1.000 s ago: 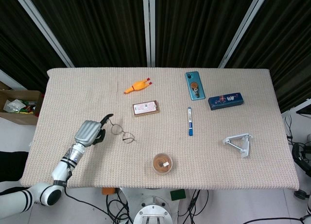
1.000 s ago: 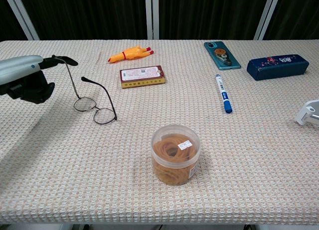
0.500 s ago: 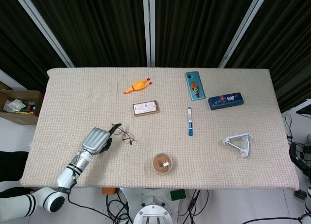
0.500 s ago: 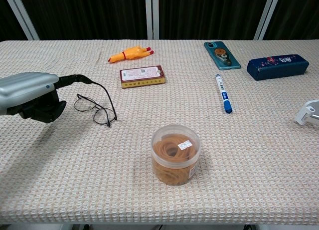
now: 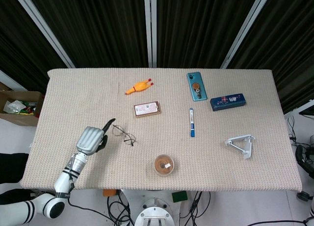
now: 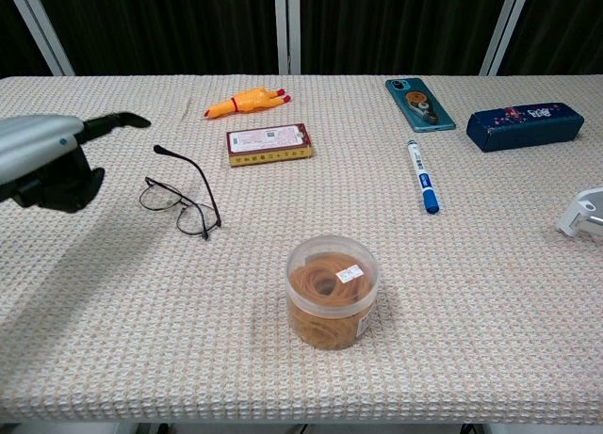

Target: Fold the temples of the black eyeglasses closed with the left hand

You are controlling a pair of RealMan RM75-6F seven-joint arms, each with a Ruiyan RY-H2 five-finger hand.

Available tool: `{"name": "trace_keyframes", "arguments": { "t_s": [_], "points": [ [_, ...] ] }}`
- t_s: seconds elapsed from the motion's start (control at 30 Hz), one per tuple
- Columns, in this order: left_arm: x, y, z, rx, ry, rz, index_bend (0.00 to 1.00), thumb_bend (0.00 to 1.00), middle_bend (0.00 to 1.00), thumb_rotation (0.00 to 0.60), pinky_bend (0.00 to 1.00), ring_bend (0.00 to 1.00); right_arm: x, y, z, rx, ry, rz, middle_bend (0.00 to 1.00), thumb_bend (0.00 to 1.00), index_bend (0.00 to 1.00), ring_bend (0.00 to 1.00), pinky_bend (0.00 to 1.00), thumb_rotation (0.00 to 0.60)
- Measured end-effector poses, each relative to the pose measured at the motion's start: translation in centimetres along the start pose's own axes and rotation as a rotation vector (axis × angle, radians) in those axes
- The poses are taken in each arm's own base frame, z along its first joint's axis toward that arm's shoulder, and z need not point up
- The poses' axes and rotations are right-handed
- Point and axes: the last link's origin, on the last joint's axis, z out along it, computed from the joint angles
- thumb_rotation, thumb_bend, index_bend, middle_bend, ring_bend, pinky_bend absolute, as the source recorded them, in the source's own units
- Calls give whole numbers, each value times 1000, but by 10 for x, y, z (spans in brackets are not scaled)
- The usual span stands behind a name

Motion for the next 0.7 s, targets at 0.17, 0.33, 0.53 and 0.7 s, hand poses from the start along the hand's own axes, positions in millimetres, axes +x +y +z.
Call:
{"name": "trace_keyframes", "arguments": {
  "t_s": [0.17, 0.33, 0.53, 0.7],
  "points": [
    [26, 0, -12, -11, 166, -140, 56, 656, 976, 600, 956, 935, -2, 1, 0, -2, -3, 3, 0, 440, 0, 0, 0, 600],
    [35, 24, -28, -201, 189, -202, 56, 658, 976, 600, 956, 934, -3, -1, -1, 4, -3, 7, 0, 440, 0, 0, 0, 600],
    [12, 57, -45, -402, 35, -147, 57, 664, 976, 600, 955, 934, -2, -1, -2, 4, -7, 4, 0, 440, 0, 0, 0, 600],
    [-12, 72, -40, -431, -56, -102, 56, 667, 977, 600, 955, 935, -1, 1, -3, -4, -8, 0, 0, 440, 0, 0, 0, 600]
  ]
}}
